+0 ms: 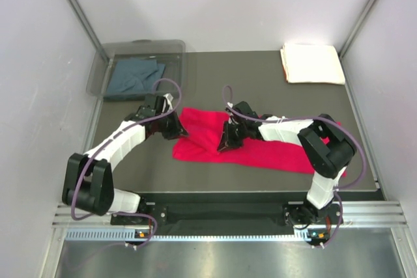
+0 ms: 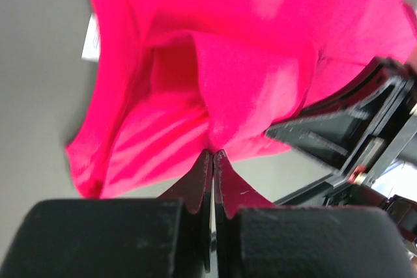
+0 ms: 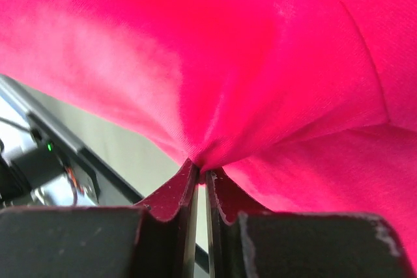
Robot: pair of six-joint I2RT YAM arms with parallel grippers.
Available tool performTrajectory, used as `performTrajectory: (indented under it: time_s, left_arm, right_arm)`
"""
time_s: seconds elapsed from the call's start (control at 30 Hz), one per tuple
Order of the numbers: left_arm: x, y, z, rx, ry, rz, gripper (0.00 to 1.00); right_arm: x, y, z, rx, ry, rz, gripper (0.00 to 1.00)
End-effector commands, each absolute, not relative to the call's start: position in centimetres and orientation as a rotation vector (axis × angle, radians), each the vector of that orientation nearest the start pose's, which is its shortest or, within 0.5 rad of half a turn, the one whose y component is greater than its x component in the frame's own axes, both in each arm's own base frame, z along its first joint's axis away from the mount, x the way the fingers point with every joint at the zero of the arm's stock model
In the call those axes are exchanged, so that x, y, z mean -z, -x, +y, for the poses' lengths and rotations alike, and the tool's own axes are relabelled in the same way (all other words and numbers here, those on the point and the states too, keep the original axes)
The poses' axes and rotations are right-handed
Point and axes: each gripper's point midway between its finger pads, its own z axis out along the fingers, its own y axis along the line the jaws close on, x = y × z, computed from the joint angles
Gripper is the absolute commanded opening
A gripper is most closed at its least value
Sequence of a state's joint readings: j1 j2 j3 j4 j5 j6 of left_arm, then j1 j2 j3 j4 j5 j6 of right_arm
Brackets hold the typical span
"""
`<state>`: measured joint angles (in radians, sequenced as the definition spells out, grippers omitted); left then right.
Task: Fold and stack the t-shirts
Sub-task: Fold the tshirt
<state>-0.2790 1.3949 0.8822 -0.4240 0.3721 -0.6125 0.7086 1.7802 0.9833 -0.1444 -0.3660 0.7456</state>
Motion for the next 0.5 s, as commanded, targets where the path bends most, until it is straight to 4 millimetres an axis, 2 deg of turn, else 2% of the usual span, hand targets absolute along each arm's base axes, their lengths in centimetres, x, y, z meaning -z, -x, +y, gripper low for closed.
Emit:
performTrajectory:
  time_s: [0.0, 0.13, 0.27, 0.47]
  left_arm:
    - [-10.3, -27.1, -16.5, 0.804, 0.344, 2.601, 0.00]
    - [-9.6, -25.8, -16.1, 0.805, 0.380, 2.610, 0.00]
    - [-8.8, -24.5, -16.0, 0.816, 0.438, 2.638, 0.00]
    - [-7.8, -23.1, -15.7, 0.821, 0.497, 2.662, 0.00]
  right_arm:
    - [-4.0, -24.0, 32.6, -1.080, 0.297, 2.758, 0.07]
    - [-3.5, -23.6, 32.0, -1.128, 0.359, 2.794, 0.08]
    - [-4.4, -23.7, 31.9, -1.201, 0.432, 2.779, 0.08]
    - [-4.7, -23.4, 31.4, -1.265, 0.489, 2.795, 0.08]
